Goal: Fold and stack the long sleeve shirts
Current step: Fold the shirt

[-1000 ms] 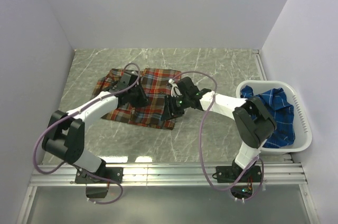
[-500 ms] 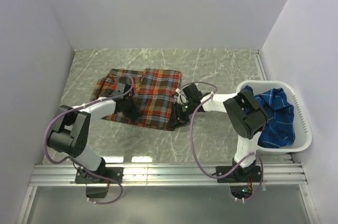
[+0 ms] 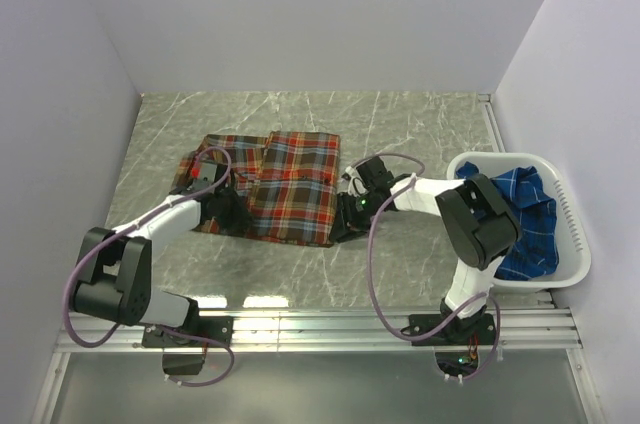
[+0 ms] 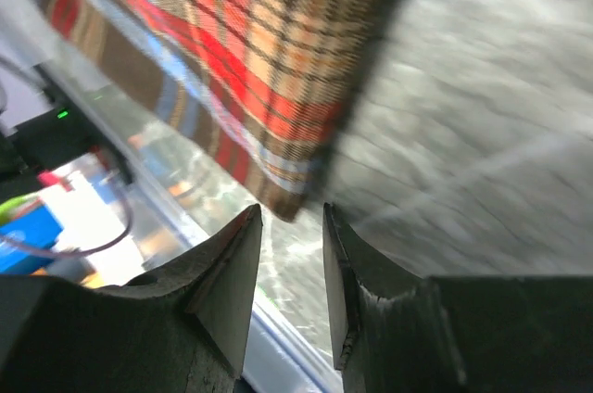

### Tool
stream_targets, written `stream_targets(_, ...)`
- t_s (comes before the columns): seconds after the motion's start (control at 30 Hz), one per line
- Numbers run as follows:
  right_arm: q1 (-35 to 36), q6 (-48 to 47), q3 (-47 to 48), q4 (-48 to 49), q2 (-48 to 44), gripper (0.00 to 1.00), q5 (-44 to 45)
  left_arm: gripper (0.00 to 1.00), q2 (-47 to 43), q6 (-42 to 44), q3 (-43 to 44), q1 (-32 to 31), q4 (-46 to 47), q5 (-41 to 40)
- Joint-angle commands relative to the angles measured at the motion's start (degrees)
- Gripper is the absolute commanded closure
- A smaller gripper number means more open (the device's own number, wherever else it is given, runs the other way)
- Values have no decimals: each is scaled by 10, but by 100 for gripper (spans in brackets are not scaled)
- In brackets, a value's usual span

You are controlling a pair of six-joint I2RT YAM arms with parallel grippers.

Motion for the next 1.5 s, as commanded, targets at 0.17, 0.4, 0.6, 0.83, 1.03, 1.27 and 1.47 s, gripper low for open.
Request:
stream_targets(0.17,-3,-14,-7,15,-97,59,73,63,-65,19,49,4,-4,-5)
stream_targets(0.4,0,31,-1,84,-78,59,41,66,-8,13,68,-48,28,39)
stream_targets(0.6,-2,36,-10,78,-58,59,53,69,20,4,26,-67,18,1)
stream_targets(0.83,-20,1,-3,0,-106,58,147,65,-44,8,-3,-68,-43,-89)
stream_targets(1.03,-28,-9,-1,-34,-195,55,245,49,-91,40,25,-123,-58,-139)
stream_targets(1.27,-36,9,-10,-36,-293,41,298,6,-94,151,90,-253,-15,-196)
stream_targets(1.47,-46,31,-11,-52,-337,13,322,3,2,236,160,-401,12,-258)
